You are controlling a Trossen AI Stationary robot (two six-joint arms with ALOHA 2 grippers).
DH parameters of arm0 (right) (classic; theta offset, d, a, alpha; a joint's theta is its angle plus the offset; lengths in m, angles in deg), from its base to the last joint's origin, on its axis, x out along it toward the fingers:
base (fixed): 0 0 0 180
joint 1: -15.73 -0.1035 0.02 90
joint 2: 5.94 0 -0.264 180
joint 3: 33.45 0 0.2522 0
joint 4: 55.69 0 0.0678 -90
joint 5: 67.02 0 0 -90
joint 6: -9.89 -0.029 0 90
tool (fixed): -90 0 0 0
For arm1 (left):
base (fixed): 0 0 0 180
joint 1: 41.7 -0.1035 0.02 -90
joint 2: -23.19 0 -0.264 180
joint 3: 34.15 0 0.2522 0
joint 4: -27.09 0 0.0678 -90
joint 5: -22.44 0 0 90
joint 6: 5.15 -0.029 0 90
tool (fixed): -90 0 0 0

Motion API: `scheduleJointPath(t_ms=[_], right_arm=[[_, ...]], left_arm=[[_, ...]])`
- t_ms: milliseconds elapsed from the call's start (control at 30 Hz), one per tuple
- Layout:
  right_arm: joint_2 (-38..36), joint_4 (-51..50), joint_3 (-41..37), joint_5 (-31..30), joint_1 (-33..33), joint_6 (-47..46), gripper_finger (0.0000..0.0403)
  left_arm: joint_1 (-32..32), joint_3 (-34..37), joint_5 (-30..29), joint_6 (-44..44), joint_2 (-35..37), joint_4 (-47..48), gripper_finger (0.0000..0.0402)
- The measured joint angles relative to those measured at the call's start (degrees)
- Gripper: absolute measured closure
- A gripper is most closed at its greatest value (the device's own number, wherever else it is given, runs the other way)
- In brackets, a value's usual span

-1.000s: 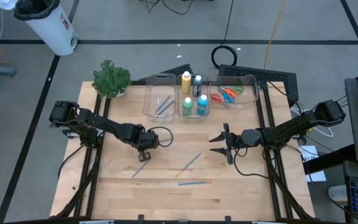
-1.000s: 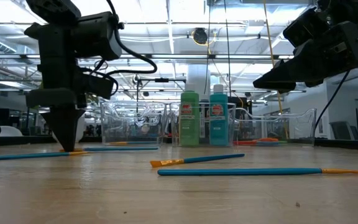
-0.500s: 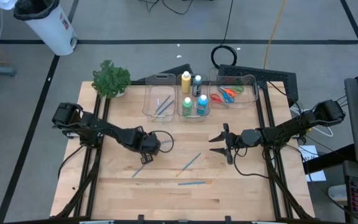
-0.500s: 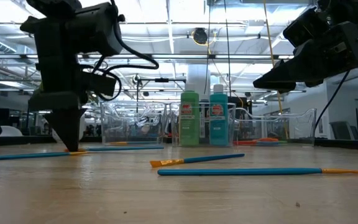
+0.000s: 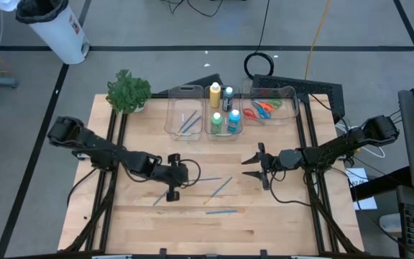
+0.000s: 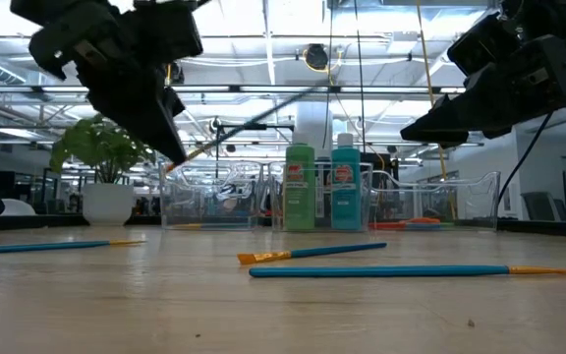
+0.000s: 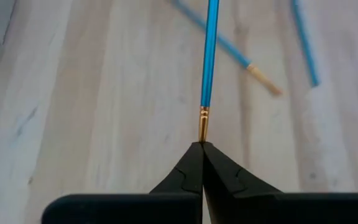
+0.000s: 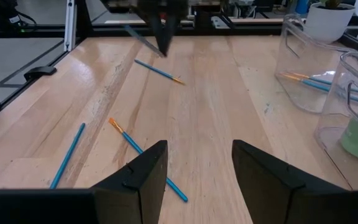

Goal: Pick & Place Paint Supplies
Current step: Put the blue paint brush into the left transparent bin

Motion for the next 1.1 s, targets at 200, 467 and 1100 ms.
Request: scheduleJointPath(t_ms=[200,467,1100], right_arm=[[0.0,-0.38,0.0,0.0,0.0,-0.02,0.0232],[0.0,-0.38,0.0,0.0,-0.02,-0.02,0.0232],[0.0,-0.4,0.0,-0.01,-0.01,0.11,0.0232]], left_arm=[[0.17,6.38,2.69,-4.7,1.17,-15.94,0.0401],[-1.63,17.18,5.11,-5.68,1.2,-42.15,0.0401],[4.01,20.34,23.54,-7.15,1.28,-72.02,0.0401]])
